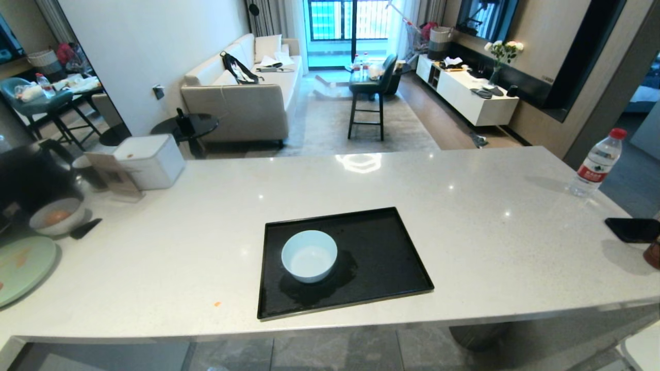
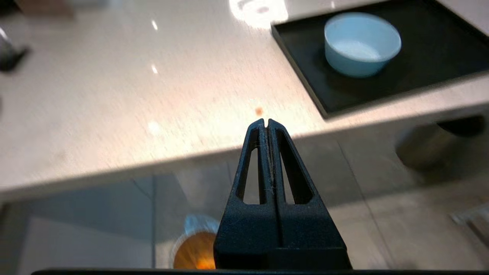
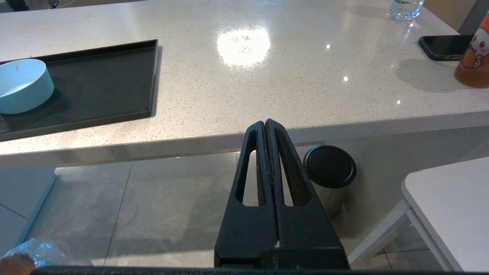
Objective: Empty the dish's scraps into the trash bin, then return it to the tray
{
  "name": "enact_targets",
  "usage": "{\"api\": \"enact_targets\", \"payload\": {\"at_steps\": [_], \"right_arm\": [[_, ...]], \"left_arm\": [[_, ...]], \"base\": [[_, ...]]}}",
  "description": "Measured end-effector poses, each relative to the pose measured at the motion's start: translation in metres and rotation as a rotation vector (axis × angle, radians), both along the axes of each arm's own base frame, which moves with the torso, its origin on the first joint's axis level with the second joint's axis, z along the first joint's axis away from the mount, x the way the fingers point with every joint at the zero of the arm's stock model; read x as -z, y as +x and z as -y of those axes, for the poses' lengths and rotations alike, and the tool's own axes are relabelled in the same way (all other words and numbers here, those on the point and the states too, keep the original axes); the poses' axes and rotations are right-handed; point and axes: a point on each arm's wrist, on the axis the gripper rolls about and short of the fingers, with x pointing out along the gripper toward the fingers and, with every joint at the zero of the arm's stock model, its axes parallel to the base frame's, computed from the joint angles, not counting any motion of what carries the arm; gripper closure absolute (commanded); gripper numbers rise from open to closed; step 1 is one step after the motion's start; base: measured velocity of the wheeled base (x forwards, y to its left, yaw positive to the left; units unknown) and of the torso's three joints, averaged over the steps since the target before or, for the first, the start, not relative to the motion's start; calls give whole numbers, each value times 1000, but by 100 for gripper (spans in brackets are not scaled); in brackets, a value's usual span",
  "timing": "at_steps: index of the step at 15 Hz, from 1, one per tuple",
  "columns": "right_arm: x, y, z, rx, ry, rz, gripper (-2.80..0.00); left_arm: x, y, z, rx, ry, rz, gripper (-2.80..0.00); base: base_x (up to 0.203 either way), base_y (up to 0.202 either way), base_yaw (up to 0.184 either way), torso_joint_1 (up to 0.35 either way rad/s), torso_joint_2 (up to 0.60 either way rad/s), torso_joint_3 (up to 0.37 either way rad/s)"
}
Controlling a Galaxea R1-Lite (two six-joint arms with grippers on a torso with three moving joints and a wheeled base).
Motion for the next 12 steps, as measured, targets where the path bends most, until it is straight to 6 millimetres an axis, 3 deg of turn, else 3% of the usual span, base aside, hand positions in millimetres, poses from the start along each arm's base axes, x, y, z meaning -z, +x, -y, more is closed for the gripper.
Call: {"api": "enact_targets", "payload": {"at_steps": [2, 4, 7, 12], "right_arm": [[0, 0, 0, 0, 0, 0, 0], [0, 0, 0, 0, 0, 0, 0], [0, 0, 0, 0, 0, 0, 0], [0, 0, 0, 0, 0, 0, 0]], "left_arm": [[7, -2, 0, -3, 82, 11, 0], [20, -5, 0, -37, 140, -83, 0], [23, -6, 0, -202, 101, -115, 0], [25, -7, 0, -305, -42, -124, 0]], "base": [[0, 0, 0, 0, 0, 0], [0, 0, 0, 0, 0, 0], [0, 0, 0, 0, 0, 0], [0, 0, 0, 0, 0, 0]]}}
